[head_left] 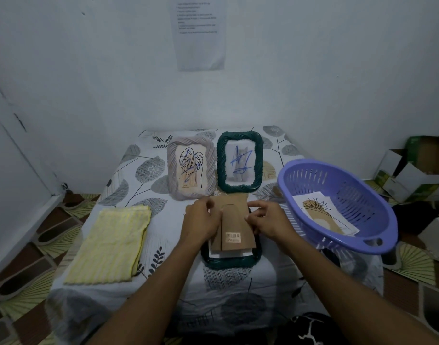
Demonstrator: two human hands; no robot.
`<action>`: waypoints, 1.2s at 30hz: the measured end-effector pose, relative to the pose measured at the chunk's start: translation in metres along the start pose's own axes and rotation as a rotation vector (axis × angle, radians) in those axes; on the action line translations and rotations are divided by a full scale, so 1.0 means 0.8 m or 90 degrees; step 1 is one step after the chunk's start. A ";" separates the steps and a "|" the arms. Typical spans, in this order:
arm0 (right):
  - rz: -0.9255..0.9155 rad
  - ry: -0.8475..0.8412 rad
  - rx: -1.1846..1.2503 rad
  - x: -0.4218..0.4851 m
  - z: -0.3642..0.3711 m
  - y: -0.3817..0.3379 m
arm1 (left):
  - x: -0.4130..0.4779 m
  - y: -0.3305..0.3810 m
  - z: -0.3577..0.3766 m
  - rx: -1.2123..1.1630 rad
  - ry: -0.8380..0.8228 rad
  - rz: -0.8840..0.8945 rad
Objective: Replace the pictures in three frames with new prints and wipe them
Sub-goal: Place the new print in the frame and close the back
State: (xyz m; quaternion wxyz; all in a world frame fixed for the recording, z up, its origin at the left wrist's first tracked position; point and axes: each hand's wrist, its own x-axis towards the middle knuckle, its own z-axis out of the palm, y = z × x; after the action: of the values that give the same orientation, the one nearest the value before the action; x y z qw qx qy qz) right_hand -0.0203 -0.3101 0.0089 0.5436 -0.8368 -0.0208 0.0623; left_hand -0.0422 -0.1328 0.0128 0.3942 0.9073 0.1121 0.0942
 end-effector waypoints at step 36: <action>-0.117 -0.039 -0.432 0.006 0.015 0.010 | -0.003 -0.035 0.007 0.107 -0.008 0.084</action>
State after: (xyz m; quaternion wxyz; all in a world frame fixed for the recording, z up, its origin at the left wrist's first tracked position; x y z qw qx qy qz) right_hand -0.0170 -0.3021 -0.0033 0.2367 -0.9622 -0.1320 0.0279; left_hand -0.0464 -0.1190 -0.0116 0.3106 0.9431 0.0568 0.1043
